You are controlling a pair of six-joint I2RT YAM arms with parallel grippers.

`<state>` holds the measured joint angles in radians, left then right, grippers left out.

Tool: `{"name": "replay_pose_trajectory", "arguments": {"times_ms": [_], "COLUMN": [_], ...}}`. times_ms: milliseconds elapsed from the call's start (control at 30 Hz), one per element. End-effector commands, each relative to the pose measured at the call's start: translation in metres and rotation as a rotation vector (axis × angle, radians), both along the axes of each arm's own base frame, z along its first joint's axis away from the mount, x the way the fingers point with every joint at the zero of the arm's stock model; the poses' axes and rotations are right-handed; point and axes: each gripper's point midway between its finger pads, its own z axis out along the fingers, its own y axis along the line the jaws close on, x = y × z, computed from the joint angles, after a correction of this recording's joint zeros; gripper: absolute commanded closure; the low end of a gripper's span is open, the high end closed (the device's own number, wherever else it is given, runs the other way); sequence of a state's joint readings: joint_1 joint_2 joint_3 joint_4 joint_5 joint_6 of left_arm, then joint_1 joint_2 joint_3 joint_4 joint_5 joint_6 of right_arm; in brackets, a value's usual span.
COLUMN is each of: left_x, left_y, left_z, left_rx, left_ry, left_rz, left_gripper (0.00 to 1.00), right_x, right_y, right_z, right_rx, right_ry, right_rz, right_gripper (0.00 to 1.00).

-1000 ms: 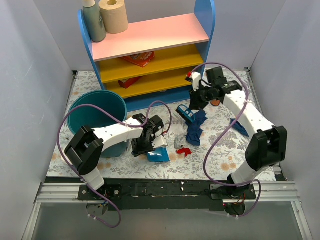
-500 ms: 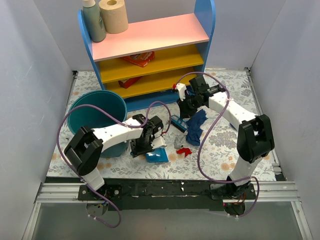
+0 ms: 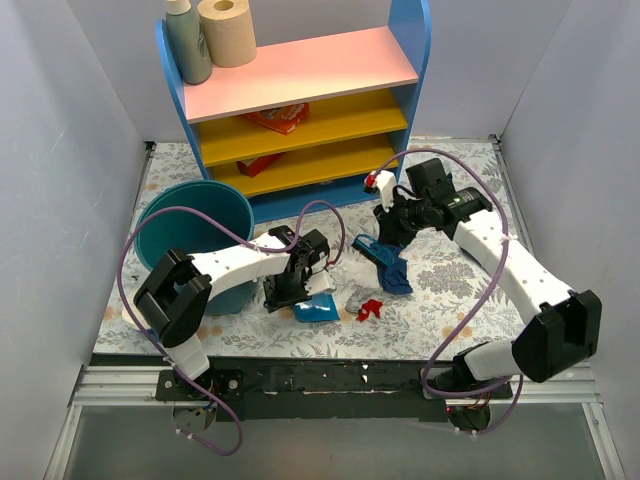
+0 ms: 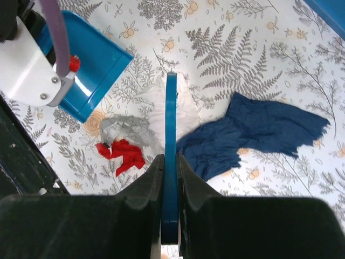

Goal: Sweep away the paper scraps from the table

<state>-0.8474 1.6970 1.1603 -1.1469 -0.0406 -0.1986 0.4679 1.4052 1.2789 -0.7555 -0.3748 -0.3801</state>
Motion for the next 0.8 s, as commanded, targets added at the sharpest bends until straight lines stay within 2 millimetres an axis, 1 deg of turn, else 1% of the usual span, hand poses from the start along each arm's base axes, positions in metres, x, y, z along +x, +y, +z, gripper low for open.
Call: {"name": "replay_pose_trajectory", "arguments": {"times_ms": [0, 33, 133, 167, 233, 267, 333, 367, 433, 500, 567, 600, 633, 667, 700, 733, 767], "left_x": [0.010, 0.010, 0.013, 0.012, 0.010, 0.009, 0.004, 0.001, 0.000, 0.000, -0.001, -0.003, -0.003, -0.002, -0.002, 0.000, 0.004], "left_y": [-0.001, 0.001, 0.003, 0.003, 0.002, 0.001, 0.001, -0.001, -0.003, -0.004, -0.005, -0.006, -0.008, -0.014, -0.016, -0.021, -0.026], "left_z": [0.008, 0.010, 0.013, 0.014, 0.015, 0.014, 0.011, 0.010, 0.007, 0.005, 0.002, -0.001, -0.002, -0.003, -0.005, -0.006, -0.006], "left_rx": [0.000, 0.004, 0.011, 0.013, 0.014, 0.014, 0.019, 0.021, 0.026, 0.034, 0.046, 0.055, 0.054, 0.044, 0.043, 0.034, 0.027], "left_ry": [-0.031, -0.032, -0.035, -0.028, -0.012, -0.007, 0.003, 0.007, -0.010, -0.021, -0.023, -0.014, -0.018, -0.029, -0.026, -0.032, -0.038], "left_rz": [-0.036, -0.055, -0.098, -0.103, -0.096, -0.093, -0.068, -0.074, -0.069, -0.057, -0.045, -0.044, -0.039, -0.047, -0.045, -0.040, -0.040], "left_gripper": [1.00, 1.00, 1.00, 1.00, 1.00, 1.00, 1.00, 1.00, 1.00, 1.00, 1.00, 1.00, 1.00, 1.00, 1.00, 1.00, 1.00], "right_x": [-0.017, -0.028, -0.046, -0.053, -0.057, -0.060, -0.058, -0.058, -0.049, -0.043, -0.041, -0.040, -0.036, -0.036, -0.035, -0.032, -0.033], "right_y": [-0.020, -0.026, -0.032, -0.035, -0.035, -0.031, -0.027, -0.025, -0.016, -0.006, 0.002, 0.006, 0.011, 0.017, 0.020, 0.026, 0.033], "right_z": [0.008, -0.001, -0.008, -0.018, -0.022, -0.025, -0.025, -0.029, -0.030, -0.039, -0.043, -0.048, -0.047, -0.046, -0.051, -0.048, -0.044], "right_rx": [-0.053, -0.076, -0.077, -0.089, -0.078, -0.055, -0.026, -0.010, 0.033, 0.067, 0.099, 0.107, 0.133, 0.154, 0.159, 0.184, 0.216], "right_ry": [0.013, 0.050, 0.091, 0.130, 0.151, 0.172, 0.169, 0.178, 0.188, 0.244, 0.278, 0.300, 0.312, 0.336, 0.361, 0.371, 0.397], "right_rz": [-0.060, -0.063, -0.065, -0.082, -0.100, -0.104, -0.123, -0.134, -0.183, -0.227, -0.238, -0.242, -0.255, -0.248, -0.246, -0.246, -0.224], "right_gripper": [0.99, 0.99, 0.99, 0.99, 0.99, 0.99, 0.99, 0.99, 0.99, 0.99, 0.99, 0.99, 0.99, 0.99, 0.99, 0.99, 0.99]}}
